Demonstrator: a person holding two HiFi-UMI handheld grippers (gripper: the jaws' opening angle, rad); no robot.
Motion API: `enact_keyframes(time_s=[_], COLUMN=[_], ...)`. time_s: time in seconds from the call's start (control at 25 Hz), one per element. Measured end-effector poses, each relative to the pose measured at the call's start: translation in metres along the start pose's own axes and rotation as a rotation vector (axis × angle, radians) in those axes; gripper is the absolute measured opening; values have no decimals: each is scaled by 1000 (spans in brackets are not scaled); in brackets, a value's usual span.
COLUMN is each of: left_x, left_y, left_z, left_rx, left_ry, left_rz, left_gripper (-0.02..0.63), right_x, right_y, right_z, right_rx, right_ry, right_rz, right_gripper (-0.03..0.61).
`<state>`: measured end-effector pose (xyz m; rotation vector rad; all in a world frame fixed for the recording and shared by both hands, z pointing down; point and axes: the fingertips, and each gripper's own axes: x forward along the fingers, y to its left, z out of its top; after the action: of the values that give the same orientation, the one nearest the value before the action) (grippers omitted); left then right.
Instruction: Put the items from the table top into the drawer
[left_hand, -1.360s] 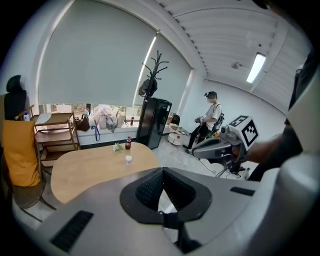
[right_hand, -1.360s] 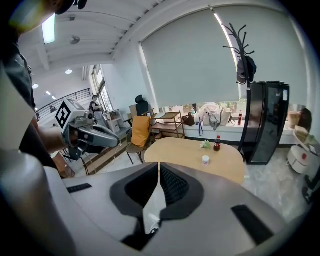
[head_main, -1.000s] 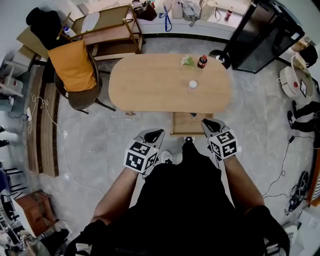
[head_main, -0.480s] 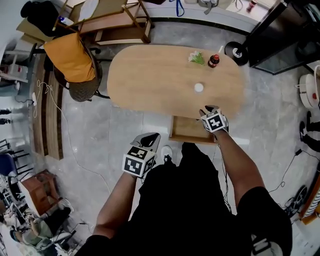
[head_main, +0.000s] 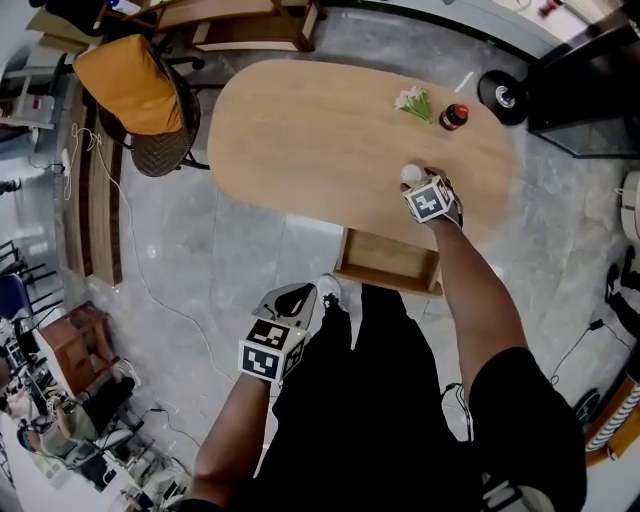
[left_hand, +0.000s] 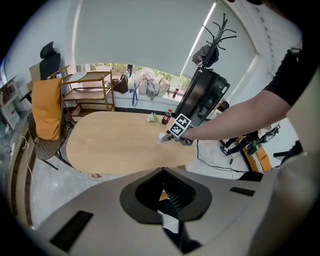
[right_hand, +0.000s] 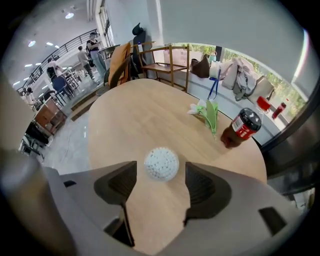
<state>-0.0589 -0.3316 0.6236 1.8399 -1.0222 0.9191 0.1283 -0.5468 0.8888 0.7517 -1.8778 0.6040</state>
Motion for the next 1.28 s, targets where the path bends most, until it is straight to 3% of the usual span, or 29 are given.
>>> enact_keyframes(time_s=[0.36, 0.68, 0.8, 1.0, 1.28], left_x=[-1, 3, 3, 11, 27], left_y=[2, -1, -1, -7, -12], left_z=[-19, -27, -31, -48, -71], left_rx=[-31, 6, 31, 70, 77], left_ry=[19, 11, 18, 47, 65], left_rz=[28, -11, -41, -98, -150], left_gripper=[0, 0, 0, 0, 0], right_x=[32, -10, -40, -78, -56], right_y=[-4, 13, 33, 93, 175], right_z=[0, -6, -28, -100, -171], right_rx=[-77, 70, 98, 133, 163], right_ry=[67, -62, -105, -74, 34], right_rz=[-8, 4, 8, 56, 88], right_gripper=[273, 264, 264, 264, 264])
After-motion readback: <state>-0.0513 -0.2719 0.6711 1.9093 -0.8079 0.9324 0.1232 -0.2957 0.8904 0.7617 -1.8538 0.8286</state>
